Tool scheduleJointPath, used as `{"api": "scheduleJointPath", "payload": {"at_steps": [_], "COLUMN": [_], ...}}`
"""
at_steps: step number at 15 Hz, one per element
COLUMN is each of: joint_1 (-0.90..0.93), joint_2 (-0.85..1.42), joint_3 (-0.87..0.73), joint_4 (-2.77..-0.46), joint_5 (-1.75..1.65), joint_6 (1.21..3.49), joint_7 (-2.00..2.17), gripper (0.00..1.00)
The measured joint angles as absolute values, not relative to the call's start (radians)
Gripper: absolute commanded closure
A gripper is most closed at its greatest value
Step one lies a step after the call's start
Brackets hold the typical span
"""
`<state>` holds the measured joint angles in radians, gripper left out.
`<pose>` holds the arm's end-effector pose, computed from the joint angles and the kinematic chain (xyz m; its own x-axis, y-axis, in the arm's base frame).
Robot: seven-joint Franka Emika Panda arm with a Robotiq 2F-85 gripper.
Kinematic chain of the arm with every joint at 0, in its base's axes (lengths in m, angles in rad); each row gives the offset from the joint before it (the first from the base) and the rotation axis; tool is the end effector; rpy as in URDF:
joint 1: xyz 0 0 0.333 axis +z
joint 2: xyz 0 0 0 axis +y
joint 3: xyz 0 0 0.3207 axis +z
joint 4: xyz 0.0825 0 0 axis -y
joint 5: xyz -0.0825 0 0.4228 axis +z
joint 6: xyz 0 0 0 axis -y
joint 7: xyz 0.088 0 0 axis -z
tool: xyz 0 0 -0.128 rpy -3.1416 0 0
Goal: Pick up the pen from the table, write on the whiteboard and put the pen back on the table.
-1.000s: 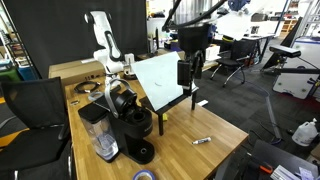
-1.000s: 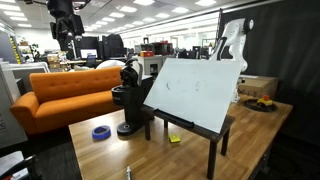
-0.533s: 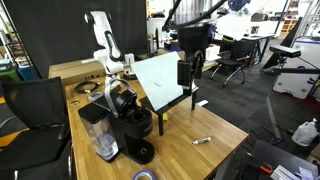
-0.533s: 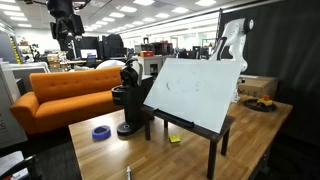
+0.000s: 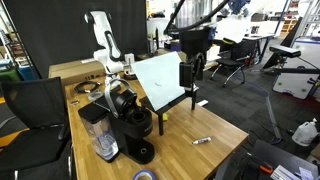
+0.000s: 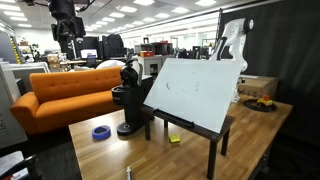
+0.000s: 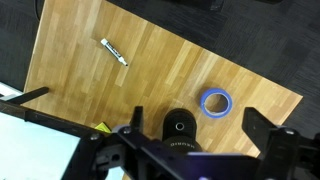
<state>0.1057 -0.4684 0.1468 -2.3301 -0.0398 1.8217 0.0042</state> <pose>0.4274 0.1090 0.4809 0.9705 0.2371 -0.0446 0.2406 -0.9650 0.1042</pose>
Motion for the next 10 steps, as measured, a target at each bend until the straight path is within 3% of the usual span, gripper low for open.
{"api": "scheduleJointPath", "payload": {"at_steps": [10], "joint_1": [0.093], "joint_2": [-0.430], "joint_3": [0.019], "joint_4": [-2.439], "joint_5": [-0.057], "joint_6": [1.903], "joint_7": [-0.177], "gripper": [0.00]}}
